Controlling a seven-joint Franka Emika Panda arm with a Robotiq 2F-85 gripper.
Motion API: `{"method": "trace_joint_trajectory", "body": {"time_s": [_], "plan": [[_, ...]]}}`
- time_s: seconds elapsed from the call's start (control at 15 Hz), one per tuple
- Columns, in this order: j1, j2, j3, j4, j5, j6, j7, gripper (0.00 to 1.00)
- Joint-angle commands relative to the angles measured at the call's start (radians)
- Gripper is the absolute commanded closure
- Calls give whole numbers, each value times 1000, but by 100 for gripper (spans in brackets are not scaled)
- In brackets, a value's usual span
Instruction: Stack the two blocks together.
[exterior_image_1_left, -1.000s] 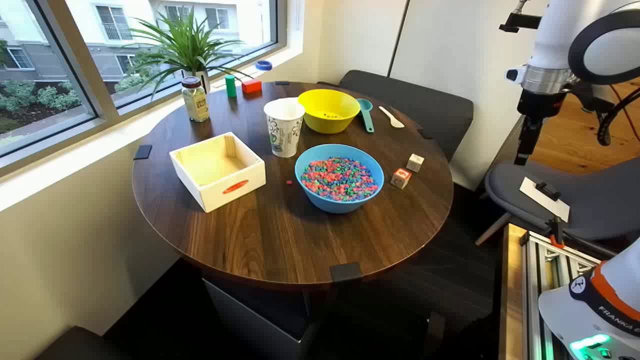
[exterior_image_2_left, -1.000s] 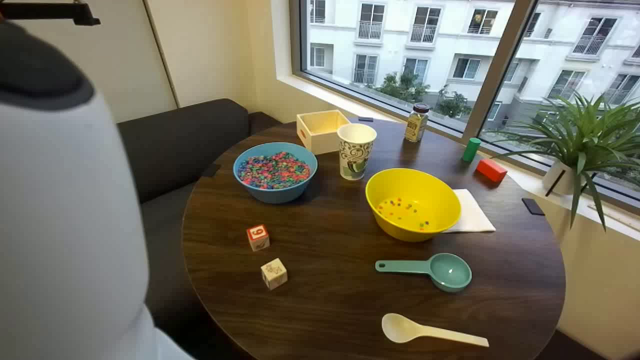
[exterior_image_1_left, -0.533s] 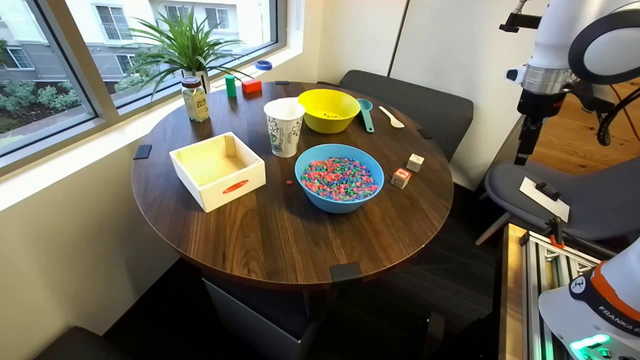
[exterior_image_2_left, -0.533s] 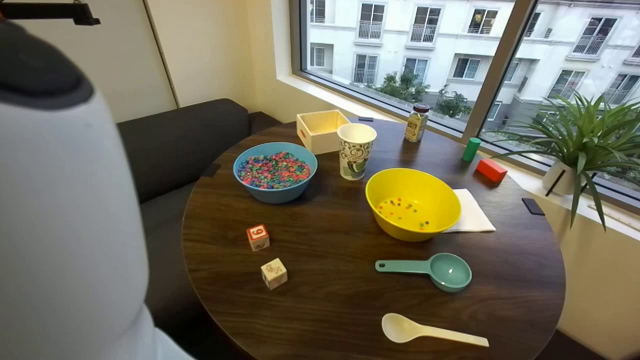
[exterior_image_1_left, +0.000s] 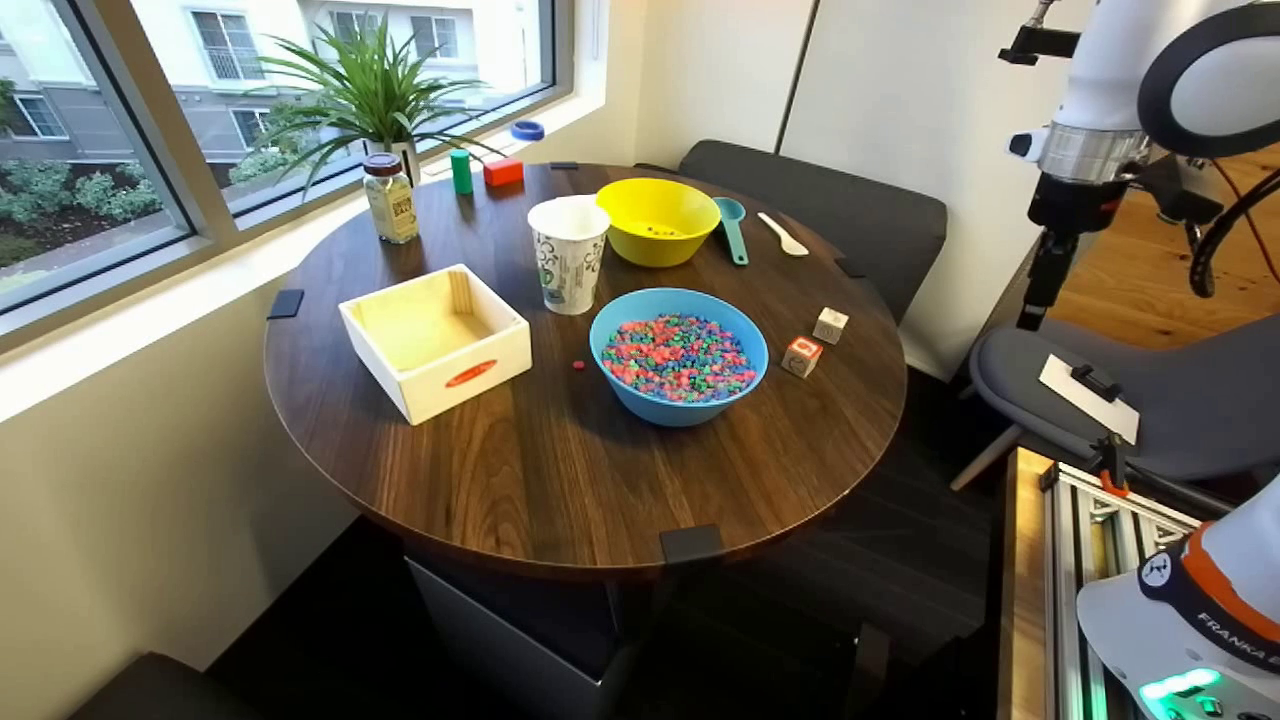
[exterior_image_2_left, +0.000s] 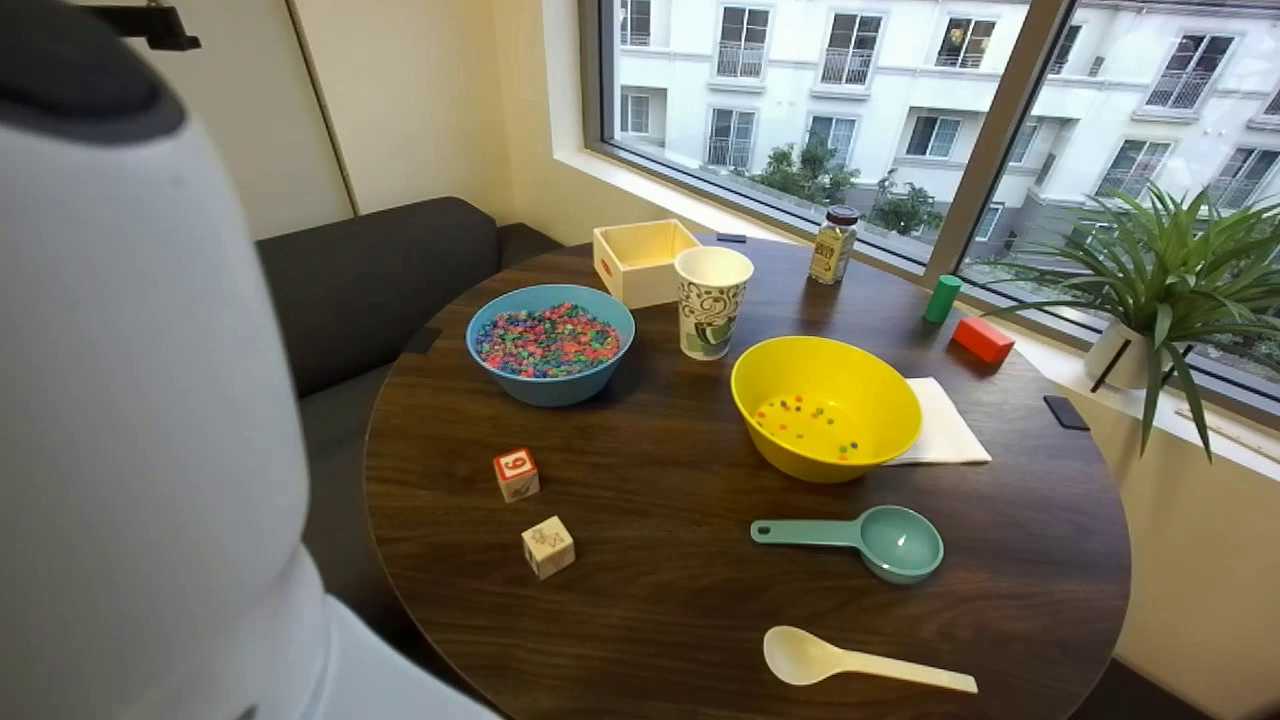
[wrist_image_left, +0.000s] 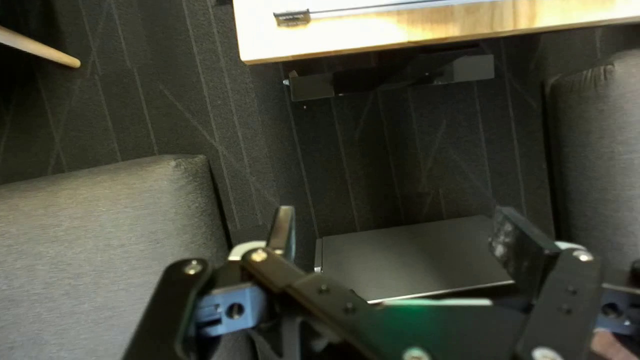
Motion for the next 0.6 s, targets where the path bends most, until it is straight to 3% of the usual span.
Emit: {"method": "trace_joint_trajectory", "body": {"time_s": [0.0, 0.27, 0.53], "plan": [[48, -35, 46, 13, 103, 4, 86, 0], [92, -11, 136, 56, 178, 45, 232, 0], [124, 50, 214, 116, 177, 107, 341, 0]]}}
